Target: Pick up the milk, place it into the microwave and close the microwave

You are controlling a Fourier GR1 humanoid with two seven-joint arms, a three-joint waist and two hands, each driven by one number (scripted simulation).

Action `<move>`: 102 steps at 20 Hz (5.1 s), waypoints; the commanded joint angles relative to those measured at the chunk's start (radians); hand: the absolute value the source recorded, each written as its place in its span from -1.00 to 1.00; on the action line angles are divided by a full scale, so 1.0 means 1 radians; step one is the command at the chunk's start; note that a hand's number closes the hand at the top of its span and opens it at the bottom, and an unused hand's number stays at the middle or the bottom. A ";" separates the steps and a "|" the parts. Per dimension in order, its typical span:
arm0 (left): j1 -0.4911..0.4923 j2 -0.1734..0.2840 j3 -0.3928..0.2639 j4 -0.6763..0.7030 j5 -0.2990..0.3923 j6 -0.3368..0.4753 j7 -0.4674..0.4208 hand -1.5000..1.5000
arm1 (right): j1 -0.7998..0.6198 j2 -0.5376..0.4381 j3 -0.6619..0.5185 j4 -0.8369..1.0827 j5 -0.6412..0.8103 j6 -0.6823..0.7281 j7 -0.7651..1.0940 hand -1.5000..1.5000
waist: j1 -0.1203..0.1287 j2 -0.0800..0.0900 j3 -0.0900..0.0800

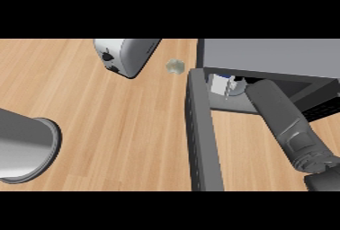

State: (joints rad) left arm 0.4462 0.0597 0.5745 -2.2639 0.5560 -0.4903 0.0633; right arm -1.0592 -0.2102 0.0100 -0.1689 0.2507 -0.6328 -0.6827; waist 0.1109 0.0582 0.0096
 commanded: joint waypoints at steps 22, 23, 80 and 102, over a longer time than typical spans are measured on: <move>-0.093 0.036 -0.076 0.062 -0.118 -0.043 0.002 -1.00 | -0.067 -0.027 0.010 0.078 0.045 -0.028 0.033 -1.00 | 0.025 0.008 -0.003; -0.092 0.045 -0.072 0.108 -0.119 -0.077 -0.025 -1.00 | -0.074 -0.018 0.007 0.078 0.040 0.001 0.028 -1.00 | 0.023 0.003 -0.006; -0.636 -0.060 -1.084 0.699 -0.705 0.354 -0.036 1.00 | 1.004 -0.101 -0.122 -0.805 -0.304 0.925 -0.178 -1.00 | -0.160 -0.059 -0.012; -1.013 -0.059 -1.459 1.401 -0.250 0.892 -0.478 1.00 | 1.207 -0.195 -0.093 -1.448 -0.543 1.091 0.078 -1.00 | -0.230 -0.038 -0.015</move>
State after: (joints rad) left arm -0.5003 0.0054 -0.8339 -0.9476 0.2112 0.3793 -0.4000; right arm 0.1555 -0.3884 -0.0853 -1.5559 -0.2697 0.4361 -0.6326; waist -0.0994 0.0127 -0.0044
